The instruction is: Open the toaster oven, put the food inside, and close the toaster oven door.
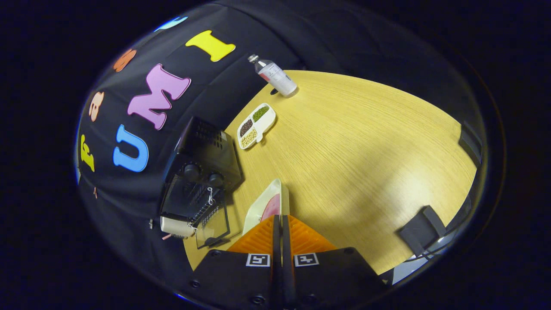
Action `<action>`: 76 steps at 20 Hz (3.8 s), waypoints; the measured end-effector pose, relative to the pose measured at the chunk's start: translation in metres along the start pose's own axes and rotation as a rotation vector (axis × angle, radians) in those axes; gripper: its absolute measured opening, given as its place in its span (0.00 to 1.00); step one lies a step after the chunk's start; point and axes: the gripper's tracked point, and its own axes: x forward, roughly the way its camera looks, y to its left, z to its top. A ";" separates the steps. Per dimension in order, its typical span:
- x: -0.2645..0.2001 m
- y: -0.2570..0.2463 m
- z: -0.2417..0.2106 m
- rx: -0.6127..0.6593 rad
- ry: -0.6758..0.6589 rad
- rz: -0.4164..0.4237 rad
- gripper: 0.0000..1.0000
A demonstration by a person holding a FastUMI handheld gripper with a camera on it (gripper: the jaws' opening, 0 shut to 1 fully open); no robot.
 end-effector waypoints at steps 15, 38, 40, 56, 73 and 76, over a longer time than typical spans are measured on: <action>0.035 -0.048 -0.052 -0.462 0.193 -0.242 0.16; 0.018 -0.027 -0.067 0.354 0.160 0.011 0.07; 0.009 -0.013 -0.062 0.340 0.152 0.047 0.07; 0.047 0.171 -0.092 0.226 0.212 0.258 0.06; 0.187 0.242 -0.079 0.271 0.040 0.203 0.06; 0.190 0.236 -0.079 0.228 0.007 0.155 0.06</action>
